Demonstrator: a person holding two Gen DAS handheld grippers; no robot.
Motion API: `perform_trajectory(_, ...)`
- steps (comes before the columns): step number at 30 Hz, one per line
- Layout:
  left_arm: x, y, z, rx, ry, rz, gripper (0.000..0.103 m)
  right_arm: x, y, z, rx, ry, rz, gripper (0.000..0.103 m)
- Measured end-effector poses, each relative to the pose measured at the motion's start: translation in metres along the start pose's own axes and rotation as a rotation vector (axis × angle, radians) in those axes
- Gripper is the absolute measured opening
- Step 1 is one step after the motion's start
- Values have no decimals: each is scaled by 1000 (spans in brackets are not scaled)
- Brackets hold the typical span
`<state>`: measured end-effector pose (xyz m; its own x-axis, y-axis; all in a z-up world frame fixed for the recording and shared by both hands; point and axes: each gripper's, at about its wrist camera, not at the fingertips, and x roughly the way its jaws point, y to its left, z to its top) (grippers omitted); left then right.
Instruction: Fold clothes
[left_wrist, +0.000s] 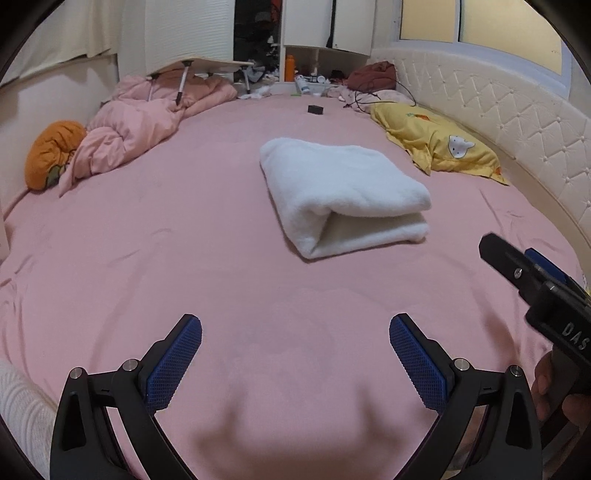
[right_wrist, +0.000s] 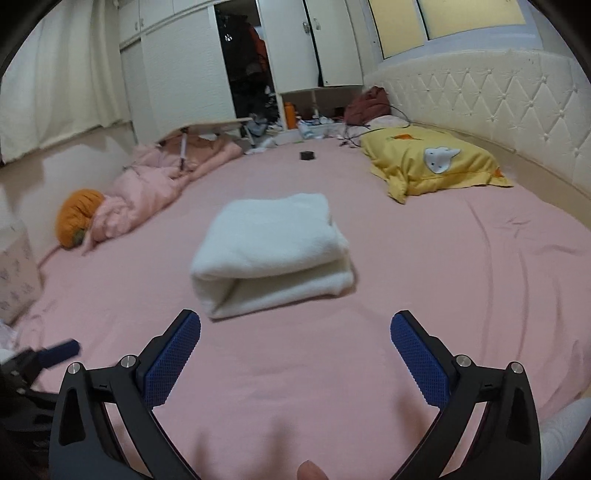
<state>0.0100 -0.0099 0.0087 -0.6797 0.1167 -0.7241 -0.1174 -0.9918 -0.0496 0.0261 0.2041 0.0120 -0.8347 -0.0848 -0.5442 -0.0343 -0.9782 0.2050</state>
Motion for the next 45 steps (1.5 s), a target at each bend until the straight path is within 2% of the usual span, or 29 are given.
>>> perform_trajectory(3,-8,-9,4,1,-8,17,102,-8,-6,5,47,-14,65,103)
perform_trajectory(7,-17,-23,13,11,-19,43,102,-10,-5,4,-5,-15,49,103)
perform_trajectory(11,-19,-31,20,10,6,58,102,-14,-7,8,9,-34,56,103)
perform_trajectory(21,-14,-5,20,-113,36,89,102,-25,-8,17,37,-70,91,103)
perform_trajectory(30,-9,22,16,-131,-2,92,102,-7,2,9,-25,-30,60,103)
perform_trajectory(35,6,34,0,-134,20,102,102,11,7,-1,-45,31,52,103)
perform_trajectory(40,17,41,-2,-150,23,94,102,18,17,-9,-108,25,-11,103)
perform_trajectory(45,19,36,0,-86,-5,145,102,22,26,-11,-167,12,-53,103)
